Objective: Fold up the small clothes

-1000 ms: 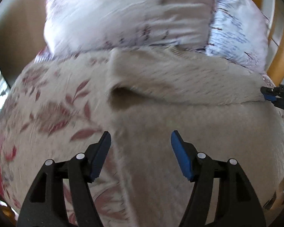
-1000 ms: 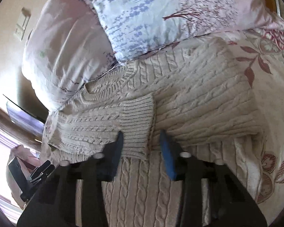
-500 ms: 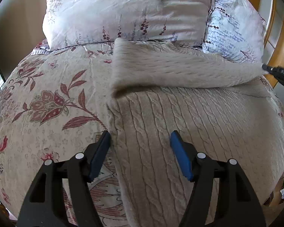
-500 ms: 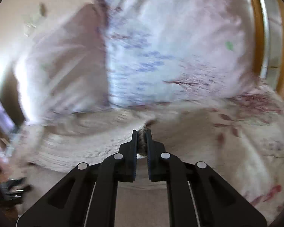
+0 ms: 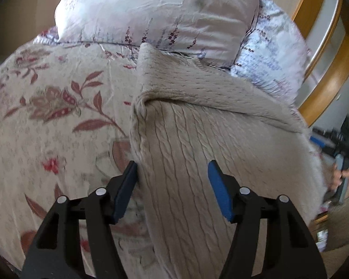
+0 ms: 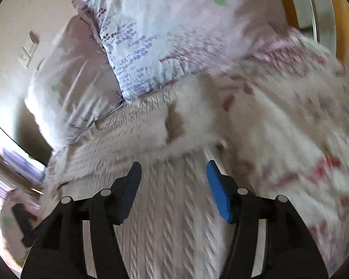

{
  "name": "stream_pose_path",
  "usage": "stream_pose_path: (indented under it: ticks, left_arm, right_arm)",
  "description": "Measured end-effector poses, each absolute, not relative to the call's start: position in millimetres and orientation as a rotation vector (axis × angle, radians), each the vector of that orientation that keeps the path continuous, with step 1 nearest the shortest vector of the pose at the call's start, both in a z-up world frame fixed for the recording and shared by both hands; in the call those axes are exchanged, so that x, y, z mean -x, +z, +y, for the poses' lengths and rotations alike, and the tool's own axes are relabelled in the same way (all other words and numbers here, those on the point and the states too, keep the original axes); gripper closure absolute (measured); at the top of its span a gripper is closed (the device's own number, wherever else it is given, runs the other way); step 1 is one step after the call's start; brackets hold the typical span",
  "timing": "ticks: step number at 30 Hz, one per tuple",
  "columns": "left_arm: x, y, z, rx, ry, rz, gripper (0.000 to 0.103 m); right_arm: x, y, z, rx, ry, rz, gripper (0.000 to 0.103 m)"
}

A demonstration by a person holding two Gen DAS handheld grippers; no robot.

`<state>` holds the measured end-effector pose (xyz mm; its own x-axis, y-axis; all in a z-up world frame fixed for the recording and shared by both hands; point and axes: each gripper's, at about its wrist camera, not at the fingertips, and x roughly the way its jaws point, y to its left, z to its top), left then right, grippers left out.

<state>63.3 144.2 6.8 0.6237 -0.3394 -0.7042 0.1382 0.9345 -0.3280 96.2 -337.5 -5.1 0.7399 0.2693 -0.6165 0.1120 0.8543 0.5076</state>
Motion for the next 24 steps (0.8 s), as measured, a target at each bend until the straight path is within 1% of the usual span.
stream_pose_path:
  ticks: [3, 7, 10, 14, 15, 19, 22, 24]
  left_arm:
    - [-50.8, 4.5, 150.8, 0.316, -0.318, 0.848, 0.049]
    - [-33.5, -0.1, 155.5, 0.385, -0.358, 0.842, 0.059]
    - [-18.7, -4.1, 156.4, 0.434, -0.404, 0.842, 0.064]
    - [2.1, -9.9, 154.1, 0.492, -0.462, 0.836, 0.066]
    - [7.5, -11.2, 153.2, 0.508, -0.481, 0.834, 0.069]
    - [24.7, -14.1, 147.6, 0.545, -0.538, 0.846, 0.071]
    - [35.1, -16.5, 143.1, 0.553, -0.563, 0.853, 0.075]
    - [38.8, -16.2, 142.6, 0.555, -0.565, 0.857, 0.076]
  right_arm:
    - [-70.4, -21.5, -353.1, -0.616, 0.101, 0.777, 0.044]
    - [-38.7, -42.9, -356.3, -0.654, 0.151, 0.831, 0.053]
    - [-18.7, -52.9, -352.0, -0.698, 0.225, 0.844, 0.060]
    - [1.6, -62.8, -345.2, -0.776, 0.341, 0.847, 0.067]
    - [5.1, -64.0, -343.9, -0.788, 0.364, 0.849, 0.070]
    - [20.5, -70.0, -335.1, -0.825, 0.452, 0.856, 0.071]
    - [30.4, -73.3, -324.7, -0.803, 0.493, 0.874, 0.077]
    - [35.8, -74.6, -318.9, -0.780, 0.508, 0.885, 0.079]
